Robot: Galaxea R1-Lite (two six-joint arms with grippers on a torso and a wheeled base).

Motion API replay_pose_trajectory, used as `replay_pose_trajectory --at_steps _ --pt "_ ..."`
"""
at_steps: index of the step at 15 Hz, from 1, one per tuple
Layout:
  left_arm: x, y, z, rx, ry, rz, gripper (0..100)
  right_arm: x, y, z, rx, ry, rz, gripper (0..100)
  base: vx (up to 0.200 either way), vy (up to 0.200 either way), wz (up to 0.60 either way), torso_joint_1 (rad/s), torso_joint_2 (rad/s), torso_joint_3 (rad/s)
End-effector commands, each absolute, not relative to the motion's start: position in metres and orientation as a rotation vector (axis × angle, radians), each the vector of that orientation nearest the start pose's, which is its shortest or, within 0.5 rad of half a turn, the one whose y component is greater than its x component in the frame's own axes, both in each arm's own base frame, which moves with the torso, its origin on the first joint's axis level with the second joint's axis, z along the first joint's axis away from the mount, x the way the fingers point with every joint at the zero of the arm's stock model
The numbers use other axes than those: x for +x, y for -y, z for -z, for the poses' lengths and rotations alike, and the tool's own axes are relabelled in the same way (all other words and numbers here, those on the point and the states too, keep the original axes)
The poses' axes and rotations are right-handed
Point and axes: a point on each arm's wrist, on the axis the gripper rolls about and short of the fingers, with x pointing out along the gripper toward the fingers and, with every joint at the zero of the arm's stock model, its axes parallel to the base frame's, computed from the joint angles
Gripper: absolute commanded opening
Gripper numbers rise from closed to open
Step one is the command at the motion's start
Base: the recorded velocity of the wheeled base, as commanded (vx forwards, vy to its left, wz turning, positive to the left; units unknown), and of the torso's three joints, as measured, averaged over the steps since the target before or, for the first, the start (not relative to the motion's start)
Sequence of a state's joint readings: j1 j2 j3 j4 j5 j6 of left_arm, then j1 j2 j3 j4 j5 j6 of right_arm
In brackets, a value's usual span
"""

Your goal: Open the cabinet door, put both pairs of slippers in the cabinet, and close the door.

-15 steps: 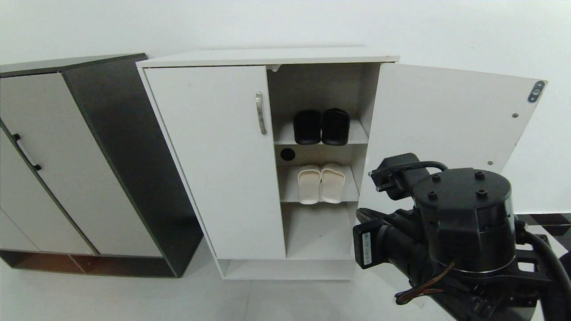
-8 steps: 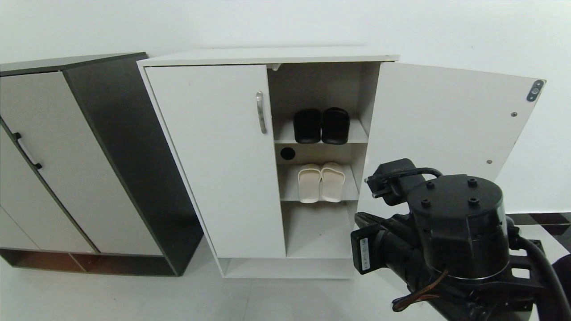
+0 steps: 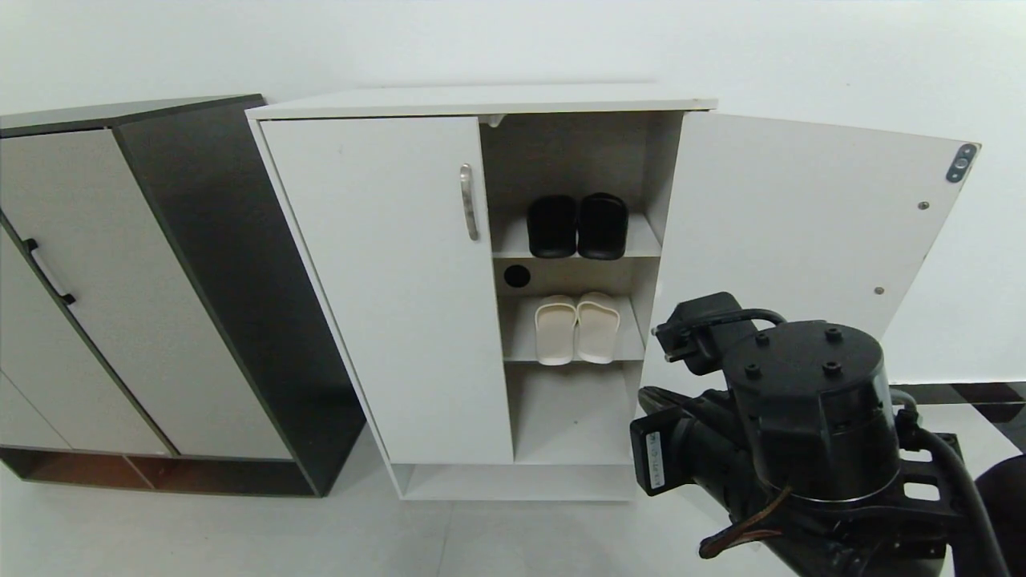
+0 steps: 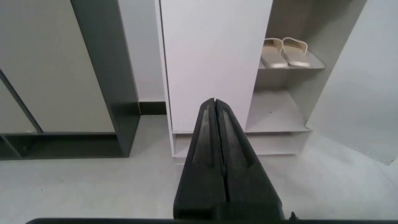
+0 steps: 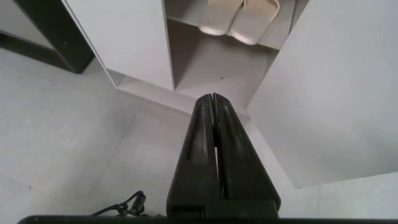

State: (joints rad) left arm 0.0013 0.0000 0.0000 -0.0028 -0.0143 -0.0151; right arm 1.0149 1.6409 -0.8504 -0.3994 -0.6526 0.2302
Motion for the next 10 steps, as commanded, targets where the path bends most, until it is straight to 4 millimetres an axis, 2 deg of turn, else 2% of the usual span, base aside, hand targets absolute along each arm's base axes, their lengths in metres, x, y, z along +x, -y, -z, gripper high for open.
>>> replay_pose_trajectory --at_steps 1,6,10 --pt "-0.0228 0.0004 -0.0758 -0.015 0.003 0.014 0 0.1643 -0.2389 -0.1885 -0.071 -0.308 -0.324 0 0.000 0.000 0.00 0.000 0.00 0.000" --pt "-0.0228 0.0003 -0.0758 -0.015 0.003 0.012 0 0.1642 -0.2393 -0.1854 -0.077 -0.318 -0.335 0 0.000 0.000 0.00 0.000 0.00 0.000" --pt "-0.0228 0.0003 -0.0758 -0.015 0.003 0.012 0 0.1641 -0.2390 -0.1859 -0.076 -0.318 -0.336 0 0.000 0.000 0.00 0.028 -0.23 -0.294"
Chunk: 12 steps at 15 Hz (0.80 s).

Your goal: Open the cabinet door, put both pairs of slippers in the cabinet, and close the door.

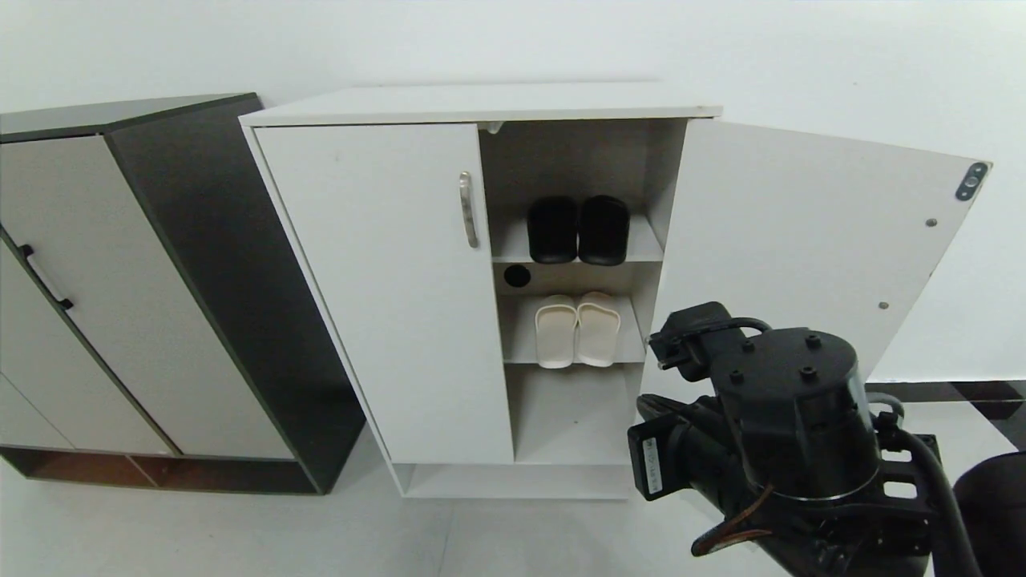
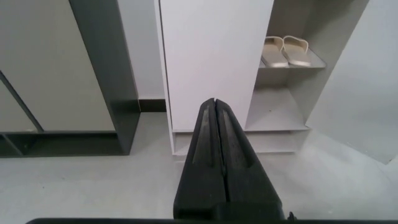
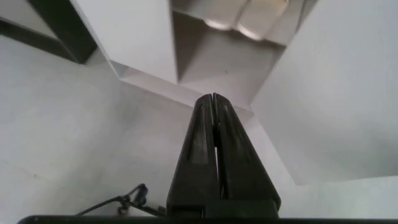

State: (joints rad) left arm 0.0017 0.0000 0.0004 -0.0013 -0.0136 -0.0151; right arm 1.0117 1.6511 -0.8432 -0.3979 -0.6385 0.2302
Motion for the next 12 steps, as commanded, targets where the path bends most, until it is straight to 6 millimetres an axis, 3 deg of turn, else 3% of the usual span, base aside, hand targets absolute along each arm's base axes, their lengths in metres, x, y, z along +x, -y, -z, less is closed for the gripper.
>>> replay_pose_trajectory --at_steps 1,12 --pt "-0.0228 0.0004 -0.0758 -0.015 0.003 0.014 0 0.1638 -0.2387 -0.1859 -0.076 -0.318 -0.336 0 0.000 0.000 0.00 0.066 -0.57 -0.354" --pt "-0.0228 0.0003 -0.0758 -0.015 0.003 0.012 0 0.1640 -0.2390 -0.1857 -0.077 -0.319 -0.336 0 0.000 0.000 0.00 0.130 -0.48 -0.327"
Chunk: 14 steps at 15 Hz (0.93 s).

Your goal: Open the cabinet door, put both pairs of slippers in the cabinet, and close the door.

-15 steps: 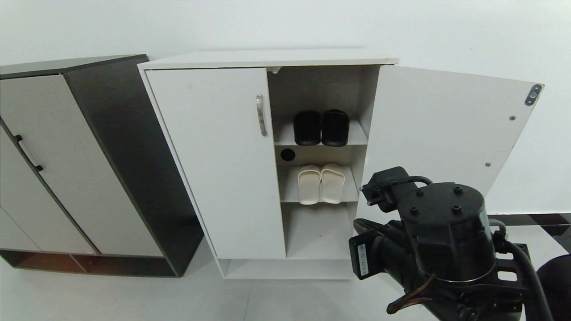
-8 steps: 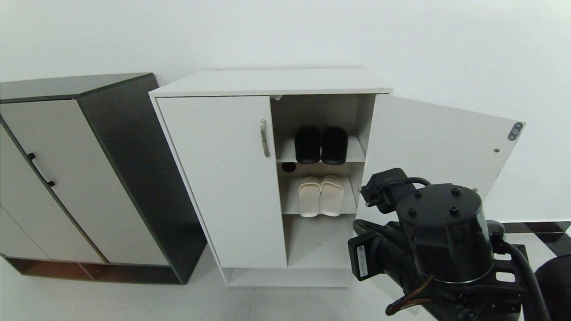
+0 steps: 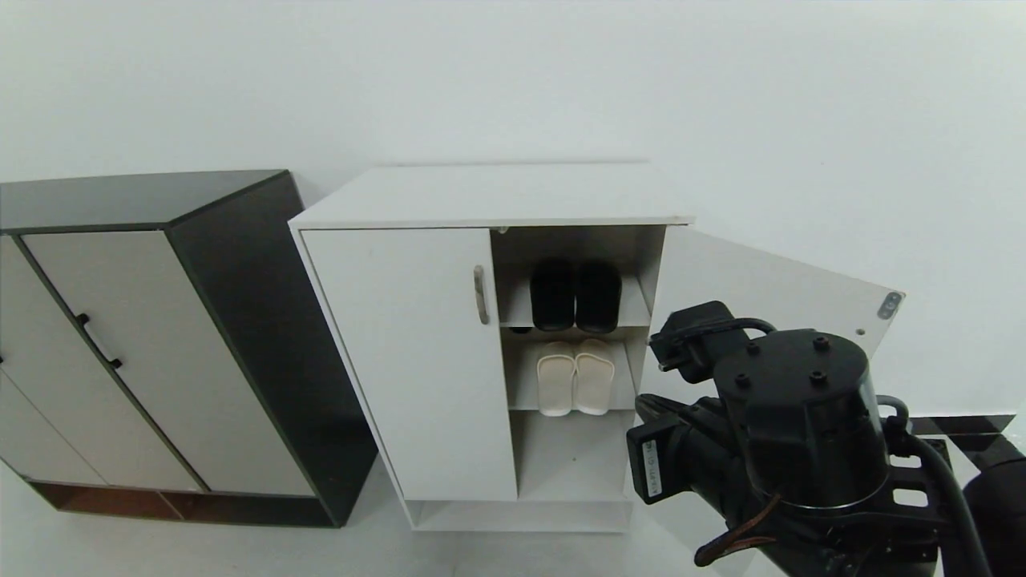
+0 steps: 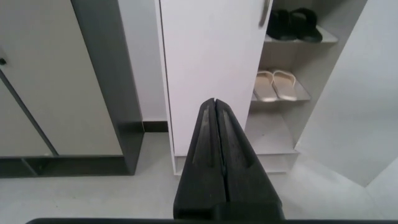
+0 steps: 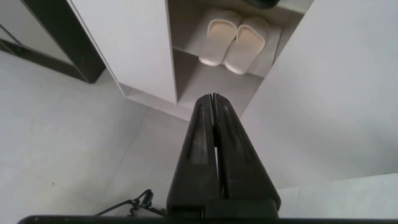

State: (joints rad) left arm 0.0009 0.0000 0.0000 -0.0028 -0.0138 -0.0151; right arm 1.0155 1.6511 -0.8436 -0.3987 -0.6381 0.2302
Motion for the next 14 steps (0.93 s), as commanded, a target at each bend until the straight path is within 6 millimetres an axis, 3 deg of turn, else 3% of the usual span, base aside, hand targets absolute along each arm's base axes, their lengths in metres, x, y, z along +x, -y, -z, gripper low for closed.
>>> replay_pose_trajectory --at_steps 1,14 --pt "-0.0227 0.0003 -0.0758 -0.015 0.001 0.012 0 0.1640 -0.2388 -0.1853 -0.078 -0.320 -0.336 0 0.000 0.000 0.00 0.178 -0.49 -0.305" --pt "-0.0228 0.0004 -0.0758 -0.014 0.003 0.014 0 0.1651 -0.2358 -0.1843 -0.077 -0.323 -0.329 0 0.000 0.000 0.00 0.220 -0.53 -0.313"
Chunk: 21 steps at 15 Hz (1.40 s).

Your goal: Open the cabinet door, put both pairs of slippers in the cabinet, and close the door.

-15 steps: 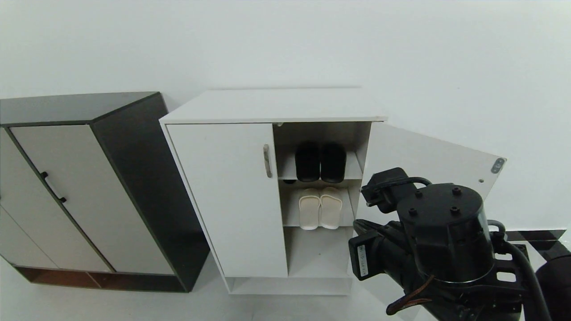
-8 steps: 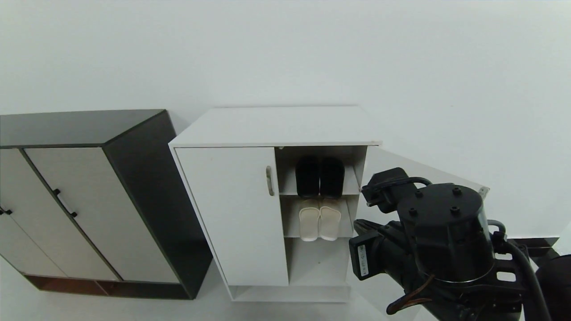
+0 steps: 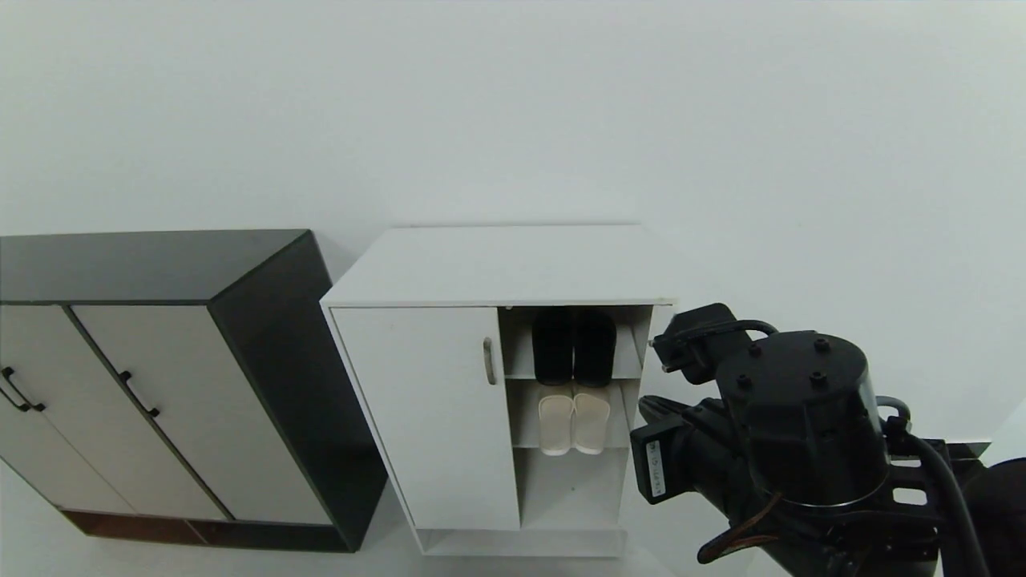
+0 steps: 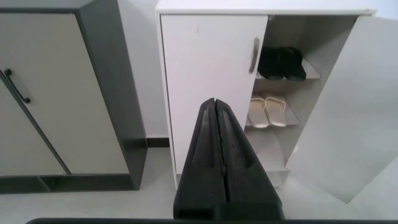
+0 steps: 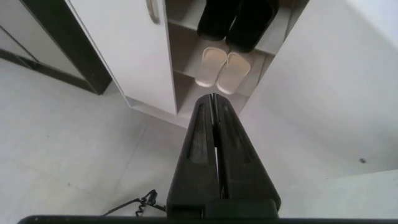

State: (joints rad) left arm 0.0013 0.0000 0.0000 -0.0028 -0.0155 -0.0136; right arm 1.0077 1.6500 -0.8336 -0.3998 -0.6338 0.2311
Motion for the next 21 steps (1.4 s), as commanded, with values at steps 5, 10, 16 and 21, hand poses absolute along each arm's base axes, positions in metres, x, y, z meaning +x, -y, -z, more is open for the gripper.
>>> replay_pose_trajectory --at_steps 5,10,16,21 --pt "-0.023 0.000 -0.076 -0.014 0.003 0.014 0 0.168 -0.234 -0.184 -0.074 -0.331 -0.339 0 0.000 0.000 -0.12 0.120 -0.26 -0.142" --pt "-0.023 0.000 -0.076 -0.014 0.001 0.014 0 0.171 -0.231 -0.185 -0.070 -0.330 -0.326 0 0.000 0.000 -0.60 0.012 -0.01 -0.006" --pt "-0.023 0.000 -0.076 -0.014 0.003 0.012 0 0.212 -0.211 -0.183 -0.049 -0.347 -0.252 0 0.000 0.000 -0.20 0.002 0.00 0.001" --pt "-0.023 0.000 -0.076 -0.015 0.003 0.012 0 0.240 -0.202 -0.178 -0.027 -0.325 -0.219 0 0.000 0.000 0.00 0.000 0.00 0.000"
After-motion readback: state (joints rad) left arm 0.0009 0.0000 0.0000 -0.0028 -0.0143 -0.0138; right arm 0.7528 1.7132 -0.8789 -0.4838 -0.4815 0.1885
